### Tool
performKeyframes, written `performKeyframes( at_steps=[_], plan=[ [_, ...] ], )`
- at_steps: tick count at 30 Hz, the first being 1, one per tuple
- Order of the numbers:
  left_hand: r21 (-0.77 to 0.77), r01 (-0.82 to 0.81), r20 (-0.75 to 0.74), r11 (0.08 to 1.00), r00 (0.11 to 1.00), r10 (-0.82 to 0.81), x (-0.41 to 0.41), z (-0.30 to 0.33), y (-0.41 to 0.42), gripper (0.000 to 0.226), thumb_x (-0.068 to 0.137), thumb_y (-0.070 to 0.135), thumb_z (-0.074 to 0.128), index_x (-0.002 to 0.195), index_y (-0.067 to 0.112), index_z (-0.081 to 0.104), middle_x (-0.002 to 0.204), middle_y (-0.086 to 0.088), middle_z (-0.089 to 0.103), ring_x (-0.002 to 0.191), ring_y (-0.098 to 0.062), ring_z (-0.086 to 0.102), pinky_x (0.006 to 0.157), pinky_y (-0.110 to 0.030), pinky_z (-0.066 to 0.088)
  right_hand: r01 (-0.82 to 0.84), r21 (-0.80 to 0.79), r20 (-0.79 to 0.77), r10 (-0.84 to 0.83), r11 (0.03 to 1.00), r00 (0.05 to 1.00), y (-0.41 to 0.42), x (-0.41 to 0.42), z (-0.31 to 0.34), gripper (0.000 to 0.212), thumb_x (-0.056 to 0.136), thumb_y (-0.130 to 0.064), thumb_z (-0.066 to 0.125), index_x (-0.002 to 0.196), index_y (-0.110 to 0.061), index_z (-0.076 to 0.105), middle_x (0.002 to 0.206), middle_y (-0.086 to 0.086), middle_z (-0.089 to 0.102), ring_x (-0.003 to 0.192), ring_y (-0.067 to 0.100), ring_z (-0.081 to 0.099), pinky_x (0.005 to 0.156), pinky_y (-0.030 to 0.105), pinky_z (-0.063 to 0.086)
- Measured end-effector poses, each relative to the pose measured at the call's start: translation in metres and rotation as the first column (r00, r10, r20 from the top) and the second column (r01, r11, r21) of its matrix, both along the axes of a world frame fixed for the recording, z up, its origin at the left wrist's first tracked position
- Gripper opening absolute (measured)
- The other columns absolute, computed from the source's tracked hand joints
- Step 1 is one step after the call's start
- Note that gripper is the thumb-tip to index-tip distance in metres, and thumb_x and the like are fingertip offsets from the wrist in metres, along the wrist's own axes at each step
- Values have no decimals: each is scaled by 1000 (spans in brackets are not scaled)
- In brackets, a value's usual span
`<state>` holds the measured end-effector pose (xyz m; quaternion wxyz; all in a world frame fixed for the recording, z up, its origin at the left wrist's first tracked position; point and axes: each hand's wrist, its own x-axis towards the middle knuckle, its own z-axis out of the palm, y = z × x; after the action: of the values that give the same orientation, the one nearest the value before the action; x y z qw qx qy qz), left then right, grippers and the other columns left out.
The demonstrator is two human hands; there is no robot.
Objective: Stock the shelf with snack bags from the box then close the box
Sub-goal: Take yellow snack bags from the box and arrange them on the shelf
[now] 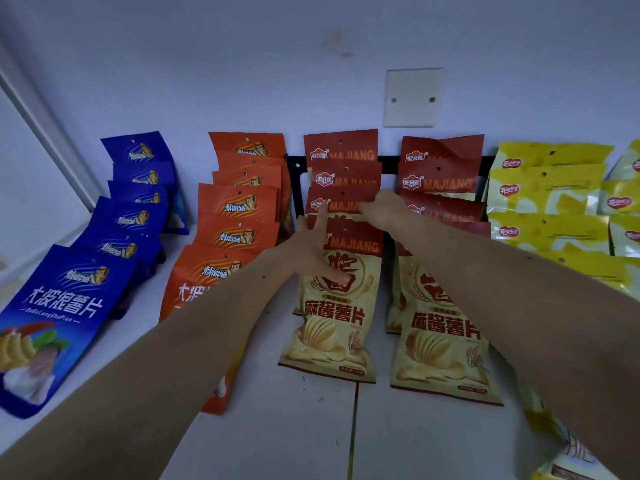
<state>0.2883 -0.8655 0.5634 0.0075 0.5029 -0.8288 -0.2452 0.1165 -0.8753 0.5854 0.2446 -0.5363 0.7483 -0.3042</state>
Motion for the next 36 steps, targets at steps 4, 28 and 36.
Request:
performKeyframes(
  at_steps=[4, 28, 36],
  plan=[
    [-11, -3, 15, 1000, 1000, 3, -1, 0, -2, 145, 66, 53, 81, 138, 26, -42, 156, -18, -15, 147, -33, -5, 117, -44, 17, -33, -8, 47, 34, 999, 998, -3, 3, -1, 31, 97, -23, 48, 119, -2, 54, 118, 15, 59, 105, 29, 60, 84, 32, 50],
    [29, -47, 6, 998, 999, 46, 15, 1, 28, 133, 74, 54, 75, 142, 26, -36, 158, 0, -25, 143, -32, -26, 118, -53, 5, -160, 155, -224, 193, 975, 955, 28, 3, 11, 36, 93, -23, 59, 122, -3, 55, 121, 13, 58, 108, 27, 60, 94, 35, 51],
    [73, -113, 54, 991, 993, 109, 12, -9, 40, 135, 73, 56, 75, 143, 23, -36, 160, -12, -15, 145, -30, -22, 118, -51, 7, -172, 171, -285, 216, 970, 934, 42, 7, 13, 12, 95, -15, 52, 102, -6, 52, 101, 9, 53, 89, 20, 55, 69, 25, 47]
  ],
)
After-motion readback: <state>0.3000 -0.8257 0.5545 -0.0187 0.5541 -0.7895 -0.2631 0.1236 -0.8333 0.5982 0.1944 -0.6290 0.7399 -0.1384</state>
